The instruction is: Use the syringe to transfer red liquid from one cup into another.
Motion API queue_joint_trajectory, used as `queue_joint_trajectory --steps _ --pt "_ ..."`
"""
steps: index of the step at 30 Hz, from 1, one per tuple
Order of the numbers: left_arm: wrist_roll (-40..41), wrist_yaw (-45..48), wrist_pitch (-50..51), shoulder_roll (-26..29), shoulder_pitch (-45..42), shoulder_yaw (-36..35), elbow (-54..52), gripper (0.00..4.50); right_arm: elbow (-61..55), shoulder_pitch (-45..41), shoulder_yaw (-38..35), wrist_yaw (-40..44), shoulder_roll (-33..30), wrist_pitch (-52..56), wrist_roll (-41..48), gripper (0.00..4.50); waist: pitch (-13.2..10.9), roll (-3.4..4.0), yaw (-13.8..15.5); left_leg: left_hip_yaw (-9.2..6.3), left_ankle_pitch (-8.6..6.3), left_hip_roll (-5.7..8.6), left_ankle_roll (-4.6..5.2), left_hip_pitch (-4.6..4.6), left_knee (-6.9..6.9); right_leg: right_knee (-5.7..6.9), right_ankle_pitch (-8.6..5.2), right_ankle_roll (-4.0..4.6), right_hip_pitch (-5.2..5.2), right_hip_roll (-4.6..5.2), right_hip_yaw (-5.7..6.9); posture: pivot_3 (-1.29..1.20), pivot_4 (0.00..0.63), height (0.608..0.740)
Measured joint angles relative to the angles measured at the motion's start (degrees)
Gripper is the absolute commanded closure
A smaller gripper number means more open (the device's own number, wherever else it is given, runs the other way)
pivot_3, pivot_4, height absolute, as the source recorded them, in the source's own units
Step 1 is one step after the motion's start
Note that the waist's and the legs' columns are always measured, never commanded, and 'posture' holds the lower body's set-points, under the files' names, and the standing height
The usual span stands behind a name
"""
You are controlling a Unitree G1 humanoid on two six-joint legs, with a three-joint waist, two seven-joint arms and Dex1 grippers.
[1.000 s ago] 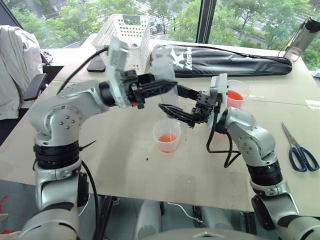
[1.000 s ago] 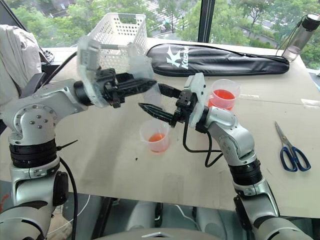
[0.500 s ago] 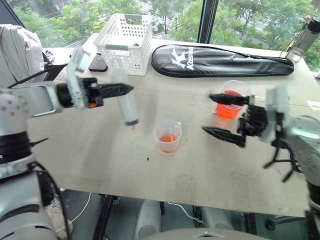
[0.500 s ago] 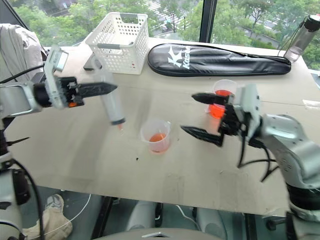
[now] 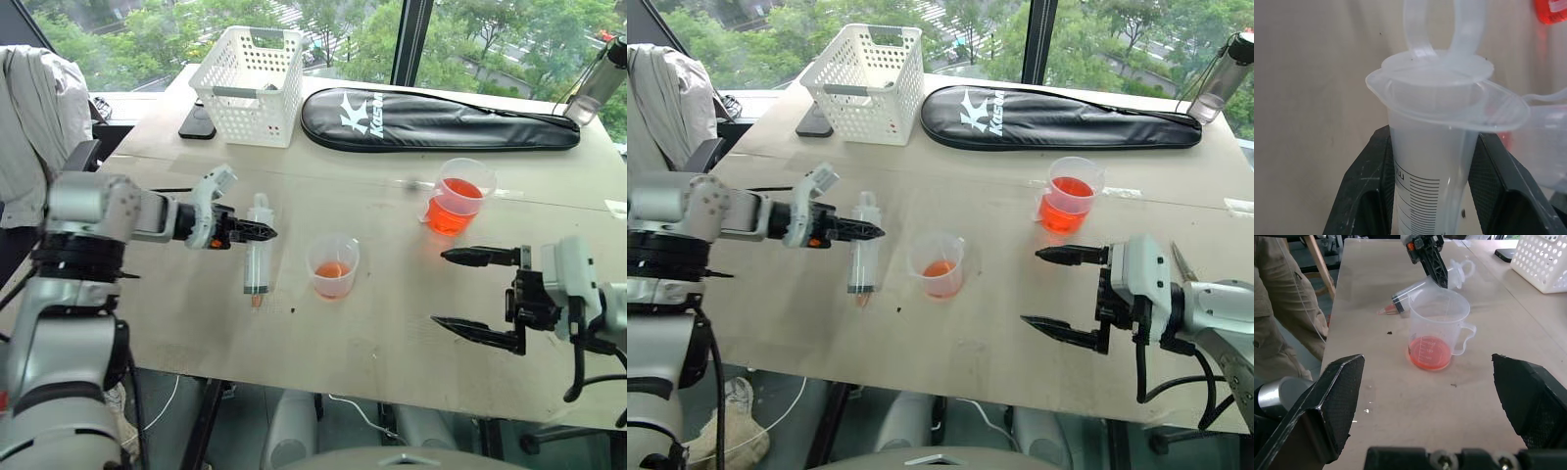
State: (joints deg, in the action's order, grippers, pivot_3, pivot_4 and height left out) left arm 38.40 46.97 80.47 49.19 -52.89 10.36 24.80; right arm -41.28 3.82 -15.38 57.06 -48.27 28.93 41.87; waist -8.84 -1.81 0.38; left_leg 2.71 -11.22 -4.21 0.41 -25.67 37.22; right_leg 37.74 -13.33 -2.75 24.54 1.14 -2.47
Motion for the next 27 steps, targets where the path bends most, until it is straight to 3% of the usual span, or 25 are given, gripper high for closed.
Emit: queue_joint_trajectory --steps 5,11,14,20,22,27 --pt "-5.7 1.3 -4.6 -0.8 -0.7 1.8 3.3 0.08 -1.3 2.9 -1.0 -0.8 0.4 -0.6 0.3 0.0 0.0 -0.01 0.0 -0.04 0.0 -0.01 0.0 0.02 0.03 0.06 0.0 0.0 0.0 -0.02 0.01 0.0 0.15 0.724" --pt "-5.8 0.4 -5.4 -0.6 3.0 -6.8 0.1 0.03 -2.2 8.5 -2.0 -1.9 2.9 -2.4 0.8 0.0 0.0 -0.03 0.2 0.0 0.0 -0.01 0.0 -0.03 0.02 -0.01 0.1 -0.17 -0.01 0.02 -0.01 0.0 0.15 0.724" --pt "-4.5 -1.1 -11.5 -0.8 16.3 -17.0 -15.2 0.03 -2.7 12.6 -4.8 -3.3 4.0 -3.0 0.7 0.0 0.0 -0.01 -0.2 0.06 0.0 -0.02 -0.01 0.01 -0.03 -0.01 0.11 -0.19 -0.02 0.12 -0.03 0.0 0.15 0.724" --pt "-0.3 -3.8 -26.4 -9.9 37.3 -33.1 -40.7 0.03 0.5 20.5 -10.2 -3.4 6.4 -5.7 -1.5 0.0 0.1 -0.12 0.5 0.02 -0.01 0.04 -0.01 0.36 0.04 -0.11 -0.01 0.03 -0.48 0.25 0.11 0.0 0.15 0.724" --pt "0.7 -3.3 -29.8 -11.4 41.6 -35.4 -45.1 0.03 2.3 22.3 -12.0 -3.0 7.2 -7.0 -2.1 0.0 0.1 -0.12 0.4 0.13 -0.03 0.08 -0.02 0.96 -0.03 -0.2 -0.06 -0.02 -0.99 0.41 0.09 0.0 0.15 0.724" --pt "0.9 -0.6 -35.9 -12.4 55.5 -37.8 -49.3 0.03 6.3 28.6 -17.3 -0.3 8.6 -10.4 -3.7 0.0 0.2 -0.04 0.2 0.26 -0.05 0.05 -0.04 1.08 -0.17 -0.22 -0.18 -0.07 -0.98 0.62 0.03 0.0 0.15 0.724"
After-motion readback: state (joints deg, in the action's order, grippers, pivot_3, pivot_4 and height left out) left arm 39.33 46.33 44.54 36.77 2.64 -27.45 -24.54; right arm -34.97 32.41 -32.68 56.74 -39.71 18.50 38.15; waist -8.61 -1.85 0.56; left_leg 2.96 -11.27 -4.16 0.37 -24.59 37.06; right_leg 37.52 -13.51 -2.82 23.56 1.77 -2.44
